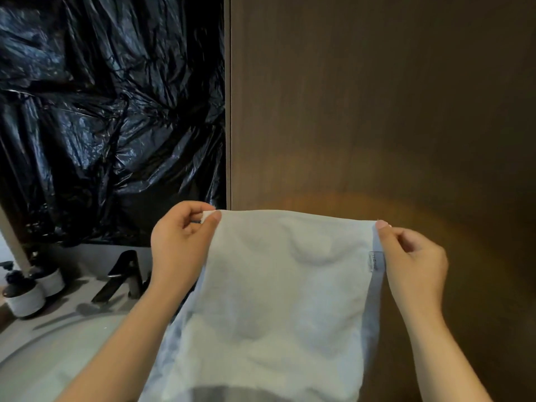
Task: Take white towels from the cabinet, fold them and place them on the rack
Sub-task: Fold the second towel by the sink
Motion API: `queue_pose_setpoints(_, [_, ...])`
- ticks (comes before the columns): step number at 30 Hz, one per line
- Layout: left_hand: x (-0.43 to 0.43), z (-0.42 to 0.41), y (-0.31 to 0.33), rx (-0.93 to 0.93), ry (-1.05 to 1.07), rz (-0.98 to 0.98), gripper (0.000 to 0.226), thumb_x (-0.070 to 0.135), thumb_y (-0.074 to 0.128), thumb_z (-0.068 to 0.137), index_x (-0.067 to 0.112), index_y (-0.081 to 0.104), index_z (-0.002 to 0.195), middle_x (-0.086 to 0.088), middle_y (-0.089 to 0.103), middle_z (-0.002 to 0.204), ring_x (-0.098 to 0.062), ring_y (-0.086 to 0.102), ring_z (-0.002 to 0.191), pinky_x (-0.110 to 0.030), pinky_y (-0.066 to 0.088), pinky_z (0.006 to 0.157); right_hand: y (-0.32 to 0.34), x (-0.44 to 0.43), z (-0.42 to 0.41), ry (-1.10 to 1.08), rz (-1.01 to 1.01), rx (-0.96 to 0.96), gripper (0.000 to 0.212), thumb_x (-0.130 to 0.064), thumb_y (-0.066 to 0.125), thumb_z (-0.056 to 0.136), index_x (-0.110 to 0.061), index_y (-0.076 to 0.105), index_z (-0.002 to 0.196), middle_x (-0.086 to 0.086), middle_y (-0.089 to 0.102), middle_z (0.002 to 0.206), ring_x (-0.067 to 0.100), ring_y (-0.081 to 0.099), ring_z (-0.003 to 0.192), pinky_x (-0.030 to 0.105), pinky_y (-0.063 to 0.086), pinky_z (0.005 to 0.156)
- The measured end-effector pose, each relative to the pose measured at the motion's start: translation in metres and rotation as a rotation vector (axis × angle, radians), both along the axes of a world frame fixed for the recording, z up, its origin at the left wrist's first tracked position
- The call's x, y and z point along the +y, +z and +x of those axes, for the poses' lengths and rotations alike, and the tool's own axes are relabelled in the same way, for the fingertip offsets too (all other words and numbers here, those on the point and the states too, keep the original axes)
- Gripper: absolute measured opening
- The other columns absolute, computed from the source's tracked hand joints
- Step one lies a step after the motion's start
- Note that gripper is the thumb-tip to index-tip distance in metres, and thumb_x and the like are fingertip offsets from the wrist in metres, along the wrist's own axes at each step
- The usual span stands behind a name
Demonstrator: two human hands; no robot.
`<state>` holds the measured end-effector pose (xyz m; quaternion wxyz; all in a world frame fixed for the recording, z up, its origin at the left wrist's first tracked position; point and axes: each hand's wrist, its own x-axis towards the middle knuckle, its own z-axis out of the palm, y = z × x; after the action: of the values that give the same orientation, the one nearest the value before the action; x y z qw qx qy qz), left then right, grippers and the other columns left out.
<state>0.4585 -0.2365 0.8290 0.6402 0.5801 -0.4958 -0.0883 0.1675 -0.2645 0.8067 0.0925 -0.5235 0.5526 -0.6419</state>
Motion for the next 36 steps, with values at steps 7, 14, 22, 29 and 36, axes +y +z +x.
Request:
queue_pose_setpoints(7, [0.022, -0.035, -0.008, 0.188, -0.116, 0.004, 0.004, 0.013, 0.071, 0.085, 0.014, 0.07, 0.089, 0.002, 0.068, 0.071, 0.002, 0.056, 0.051, -0.008, 0.043, 0.05, -0.003, 0.037, 0.024, 0.136, -0.02, -0.119, 0.019, -0.034, 0.066, 0.089, -0.035, 0.072, 0.07, -0.012, 0.069, 0.067, 0.005, 0.063, 0.064, 0.012, 0.047, 0.052])
queue_pose_setpoints(14, [0.033, -0.064, -0.022, 0.28, -0.279, 0.083, 0.007, 0.009, 0.07, 0.085, 0.015, 0.07, 0.089, -0.003, 0.068, 0.068, -0.005, 0.056, 0.049, -0.014, 0.047, 0.052, -0.009, 0.055, 0.057, 0.409, 0.142, -0.286, 0.024, -0.028, 0.069, 0.086, -0.016, 0.074, 0.065, 0.009, 0.061, 0.053, 0.01, 0.053, 0.049, 0.02, 0.047, 0.052])
queue_pose_setpoints(22, [0.034, -0.067, -0.018, 0.391, -0.417, 0.11, 0.01, 0.005, 0.068, 0.086, 0.01, 0.071, 0.094, -0.006, 0.066, 0.072, -0.002, 0.057, 0.053, -0.013, 0.046, 0.051, -0.008, 0.05, 0.072, 0.591, 0.205, -0.378, 0.021, -0.027, 0.071, 0.083, -0.013, 0.074, 0.068, 0.006, 0.064, 0.056, 0.014, 0.058, 0.051, 0.022, 0.053, 0.056])
queue_pose_setpoints(29, [0.035, -0.067, -0.021, 0.421, -0.455, 0.136, 0.013, 0.003, 0.069, 0.084, 0.012, 0.072, 0.093, -0.007, 0.073, 0.077, -0.003, 0.062, 0.056, -0.013, 0.047, 0.052, -0.008, 0.047, 0.08, 0.681, 0.243, -0.342, 0.015, -0.026, 0.07, 0.084, -0.014, 0.077, 0.079, 0.012, 0.067, 0.061, 0.017, 0.062, 0.055, 0.026, 0.056, 0.061])
queue_pose_setpoints(36, [0.037, -0.061, -0.021, 0.51, -0.453, 0.164, 0.011, 0.003, 0.075, 0.076, 0.01, 0.076, 0.085, -0.009, 0.075, 0.072, -0.008, 0.066, 0.056, -0.014, 0.05, 0.054, -0.006, 0.045, 0.075, 0.844, 0.258, -0.318, 0.029, -0.012, 0.065, 0.089, -0.023, 0.067, 0.116, 0.011, 0.071, 0.072, 0.02, 0.069, 0.063, 0.024, 0.055, 0.062])
